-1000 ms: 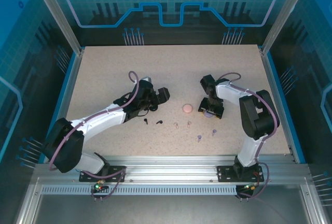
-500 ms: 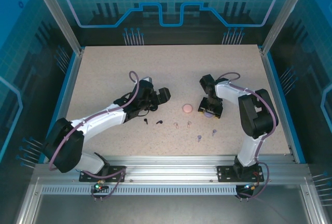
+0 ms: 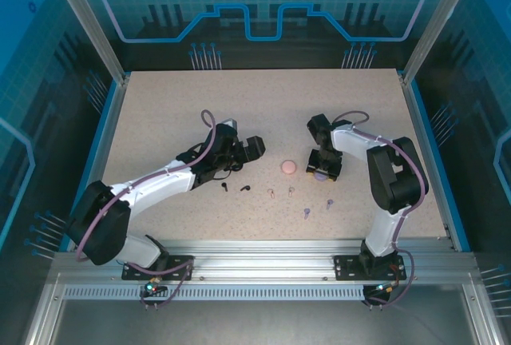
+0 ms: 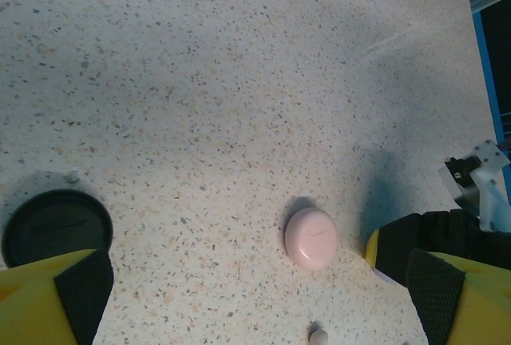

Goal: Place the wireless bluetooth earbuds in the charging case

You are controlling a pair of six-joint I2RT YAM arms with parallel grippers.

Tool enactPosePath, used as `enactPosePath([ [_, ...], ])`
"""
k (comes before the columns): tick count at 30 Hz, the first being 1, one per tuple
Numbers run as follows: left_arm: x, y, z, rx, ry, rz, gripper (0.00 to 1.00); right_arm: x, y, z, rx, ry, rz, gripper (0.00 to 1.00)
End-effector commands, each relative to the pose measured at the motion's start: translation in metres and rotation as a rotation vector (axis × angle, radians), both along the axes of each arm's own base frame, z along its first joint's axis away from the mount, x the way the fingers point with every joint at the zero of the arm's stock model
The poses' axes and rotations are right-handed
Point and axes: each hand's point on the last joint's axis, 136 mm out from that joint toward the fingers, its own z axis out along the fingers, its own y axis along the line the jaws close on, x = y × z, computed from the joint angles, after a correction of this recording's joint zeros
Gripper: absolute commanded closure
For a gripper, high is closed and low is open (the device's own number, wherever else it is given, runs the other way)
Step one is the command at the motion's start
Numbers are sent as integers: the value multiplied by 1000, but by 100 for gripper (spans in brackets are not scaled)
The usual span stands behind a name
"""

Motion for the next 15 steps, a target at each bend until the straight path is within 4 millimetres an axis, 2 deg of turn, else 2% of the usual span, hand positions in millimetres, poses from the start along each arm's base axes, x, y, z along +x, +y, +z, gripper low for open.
enactPosePath([
  [1,4,-13,20,-61,-57,-34,1,5,2,3,8,-43,13,51],
  [9,2,-17,37,-117,-158,-72,1,7,5,26,51,-113,4,51],
  [15,8,-33,34,-147,-208,-126,1,20,14,54,117,-188,-23,51],
])
